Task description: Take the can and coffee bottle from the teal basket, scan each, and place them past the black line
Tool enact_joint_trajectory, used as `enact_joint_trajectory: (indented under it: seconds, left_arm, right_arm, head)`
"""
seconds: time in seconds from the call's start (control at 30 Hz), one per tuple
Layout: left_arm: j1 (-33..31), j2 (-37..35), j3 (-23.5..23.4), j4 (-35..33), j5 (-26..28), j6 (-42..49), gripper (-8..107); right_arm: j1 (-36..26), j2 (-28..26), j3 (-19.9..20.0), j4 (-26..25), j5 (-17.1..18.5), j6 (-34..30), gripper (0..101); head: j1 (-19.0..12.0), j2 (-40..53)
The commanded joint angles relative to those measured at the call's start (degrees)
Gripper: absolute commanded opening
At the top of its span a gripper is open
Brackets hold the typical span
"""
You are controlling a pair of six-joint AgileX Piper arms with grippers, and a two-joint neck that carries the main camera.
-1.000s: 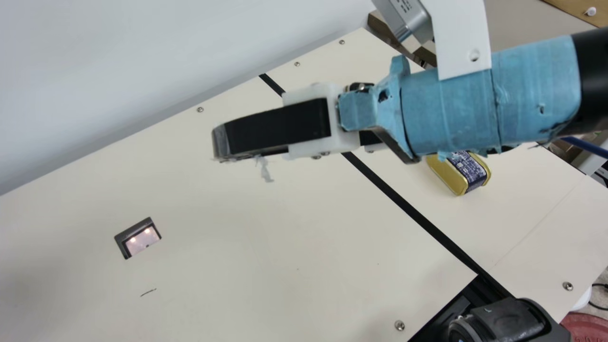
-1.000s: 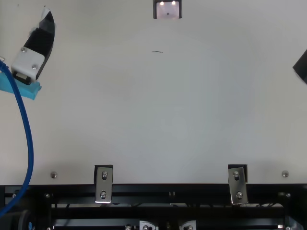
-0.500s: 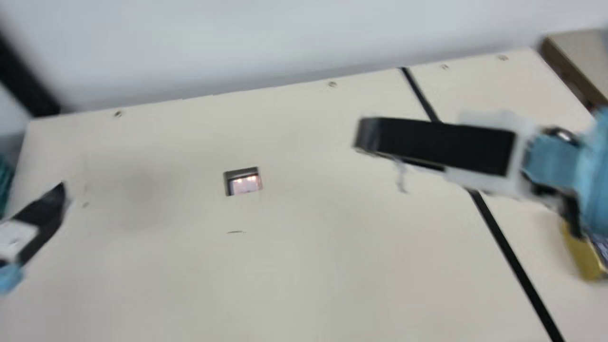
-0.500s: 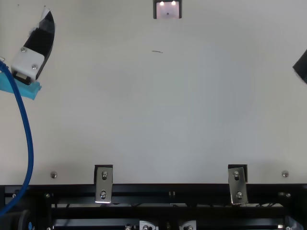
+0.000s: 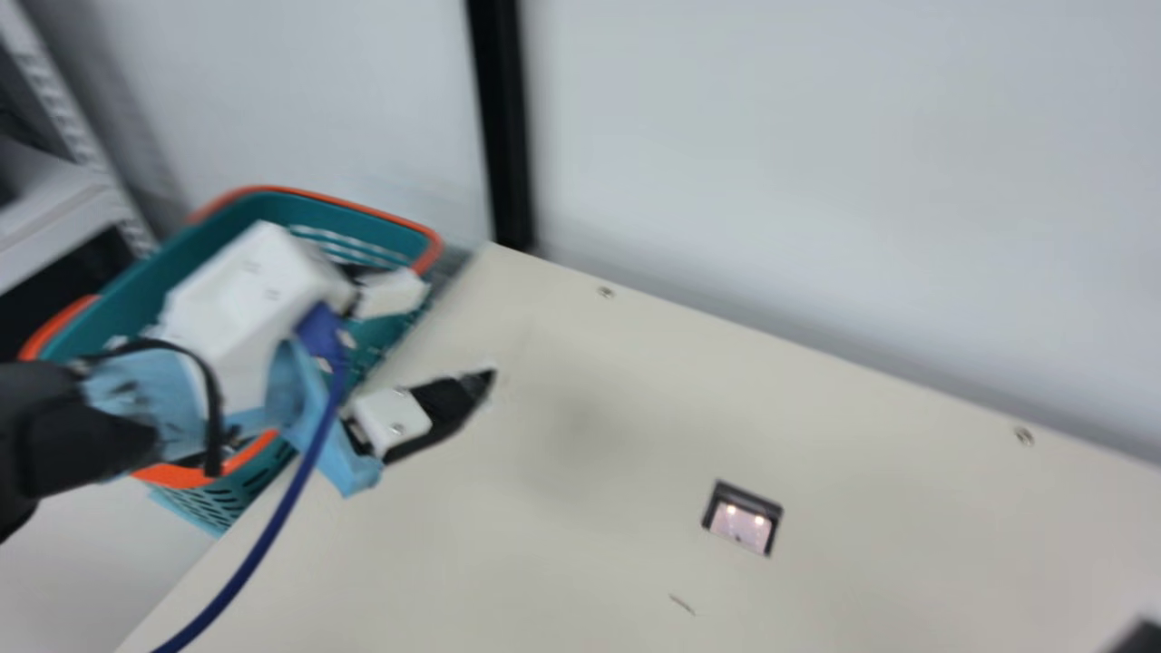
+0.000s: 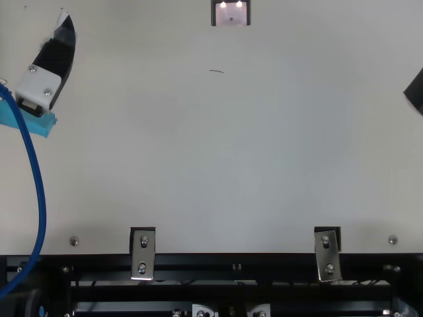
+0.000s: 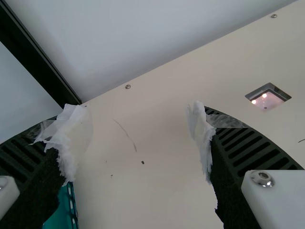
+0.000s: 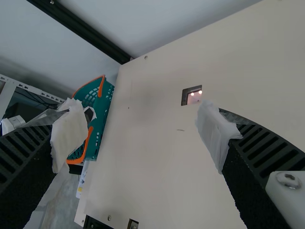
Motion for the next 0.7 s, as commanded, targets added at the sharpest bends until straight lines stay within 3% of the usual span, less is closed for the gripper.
enact_joint_trajectory:
  seconds: [0.0, 0.17, 0.5, 0.53, 0.67]
  left_arm:
    - [0.0, 0.0, 0.0, 0.0, 0.0, 0.0, 90]
    - [0.0, 0.0, 0.0, 0.0, 0.0, 0.0, 90]
    - [0.0, 0.0, 0.0, 0.0, 0.0, 0.0, 90]
    - [-0.6, -0.9, -0.8, 3.9, -0.4, -4.5, 90]
    - [-0.7, 1.4, -2.8, 4.9, -3.2, -7.7, 90]
  right_arm:
    - [0.0, 0.0, 0.0, 0.0, 0.0, 0.0, 101]
    - [0.0, 0.0, 0.0, 0.0, 0.0, 0.0, 101]
    - [0.0, 0.0, 0.0, 0.0, 0.0, 0.0, 101]
    - [0.0, 0.0, 0.0, 0.0, 0.0, 0.0, 101]
    - [0.0, 0.0, 0.0, 0.0, 0.0, 0.0, 101]
  head:
    - [-1.8, 3.8]
    - [-2.6, 9.2]
    - [-2.6, 9.2]
    - [-2.6, 9.2]
    - [-2.6, 9.2]
